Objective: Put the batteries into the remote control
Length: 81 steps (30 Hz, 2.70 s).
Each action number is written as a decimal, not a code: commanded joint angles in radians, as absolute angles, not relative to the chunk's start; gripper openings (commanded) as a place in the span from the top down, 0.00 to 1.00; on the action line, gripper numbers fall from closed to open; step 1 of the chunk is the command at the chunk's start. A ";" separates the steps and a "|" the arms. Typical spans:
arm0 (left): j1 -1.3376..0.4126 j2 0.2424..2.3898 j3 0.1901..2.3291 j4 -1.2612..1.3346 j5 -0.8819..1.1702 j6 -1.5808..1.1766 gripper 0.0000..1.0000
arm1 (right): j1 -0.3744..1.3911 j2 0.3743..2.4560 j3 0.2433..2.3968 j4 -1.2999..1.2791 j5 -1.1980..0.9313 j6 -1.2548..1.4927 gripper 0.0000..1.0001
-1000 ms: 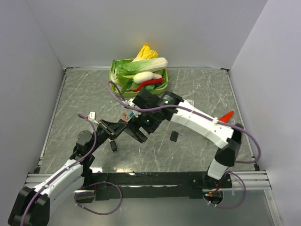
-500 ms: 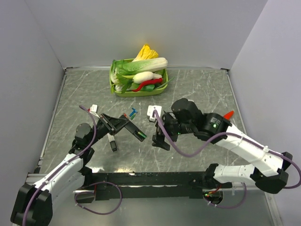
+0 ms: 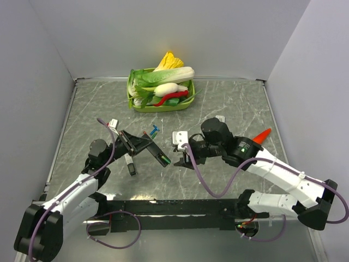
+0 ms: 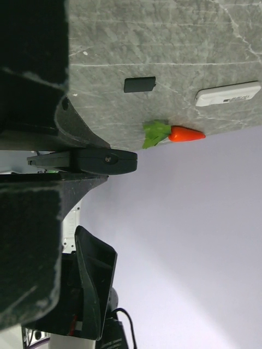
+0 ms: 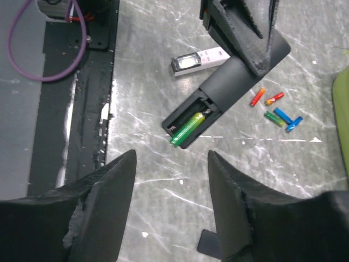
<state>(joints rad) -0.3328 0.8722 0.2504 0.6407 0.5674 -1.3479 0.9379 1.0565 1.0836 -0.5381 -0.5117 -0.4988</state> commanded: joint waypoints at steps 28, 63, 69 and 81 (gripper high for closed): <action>-0.276 0.985 0.196 0.974 0.678 -1.468 0.99 | 0.890 1.187 1.089 -0.514 -0.686 -0.594 0.57; -0.270 0.963 0.204 0.942 0.669 -1.511 0.99 | 0.908 1.229 1.117 -0.445 -0.598 -0.477 0.63; -0.267 0.951 0.207 0.919 0.658 -1.508 0.99 | 0.917 1.221 1.114 -0.436 -0.584 -0.442 0.64; -0.265 0.951 0.213 0.914 0.658 -1.513 0.99 | 0.942 1.229 1.127 -0.439 -0.565 -0.416 0.64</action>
